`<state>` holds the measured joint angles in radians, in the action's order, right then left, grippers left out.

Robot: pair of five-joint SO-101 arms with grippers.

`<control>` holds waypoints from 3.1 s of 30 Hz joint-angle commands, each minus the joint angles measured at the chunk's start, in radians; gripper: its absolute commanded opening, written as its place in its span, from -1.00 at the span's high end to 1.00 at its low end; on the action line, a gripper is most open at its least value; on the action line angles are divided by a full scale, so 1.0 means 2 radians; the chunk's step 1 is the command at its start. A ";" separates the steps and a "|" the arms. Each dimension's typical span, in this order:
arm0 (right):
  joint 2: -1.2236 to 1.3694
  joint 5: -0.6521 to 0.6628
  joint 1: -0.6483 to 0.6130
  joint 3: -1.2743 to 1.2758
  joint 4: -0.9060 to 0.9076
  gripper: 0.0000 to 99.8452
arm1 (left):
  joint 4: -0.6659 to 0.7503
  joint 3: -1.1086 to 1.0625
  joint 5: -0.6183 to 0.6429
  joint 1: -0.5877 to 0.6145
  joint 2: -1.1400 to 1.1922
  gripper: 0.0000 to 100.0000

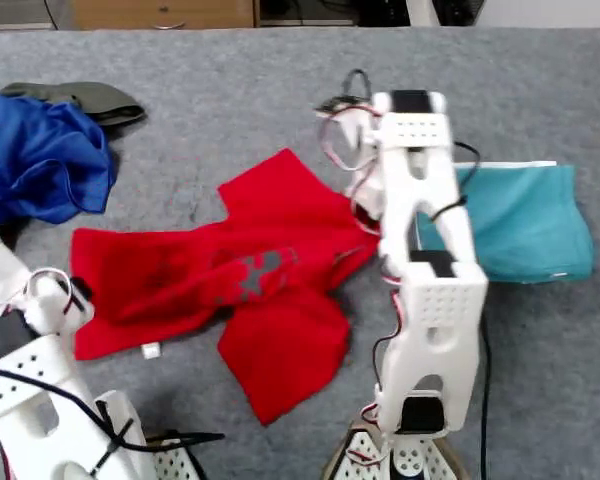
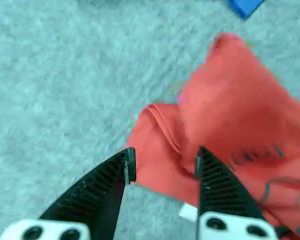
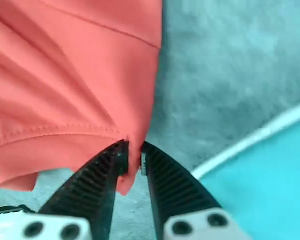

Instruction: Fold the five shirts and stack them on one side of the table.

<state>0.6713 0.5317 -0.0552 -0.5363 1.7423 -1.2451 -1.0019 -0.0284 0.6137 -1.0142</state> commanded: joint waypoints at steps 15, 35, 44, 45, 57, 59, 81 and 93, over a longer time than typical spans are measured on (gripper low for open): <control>-0.132 -0.045 0.007 -0.052 -0.039 0.48 | 0.001 0.224 0.028 -0.119 0.432 0.58; -0.135 -0.025 0.002 -0.164 0.006 0.48 | 0.041 0.025 -0.145 -0.081 0.452 0.96; -0.054 -0.066 -0.029 -0.166 -0.104 0.48 | -0.110 0.066 -0.386 0.069 0.274 0.96; -0.035 -0.070 -0.041 -0.167 -0.115 0.48 | -0.137 0.077 -0.411 0.078 0.250 0.96; 0.171 -0.139 -0.209 -0.368 -0.080 0.48 | -0.255 0.142 -0.383 -0.034 0.091 0.96; 0.198 -0.137 -0.220 -0.391 -0.075 0.48 | -0.255 0.163 -0.370 -0.042 0.076 0.96; 0.276 -0.137 -0.194 -0.405 -0.041 0.88 | -0.159 0.260 -0.130 -0.040 0.096 0.64; 0.242 -0.110 -0.161 -0.379 0.023 0.99 | -0.061 0.344 -0.031 -0.079 0.429 0.64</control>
<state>1.2283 0.2892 -0.4281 -1.3065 1.7637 -1.3786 -0.4204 -0.1020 0.4910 -0.2992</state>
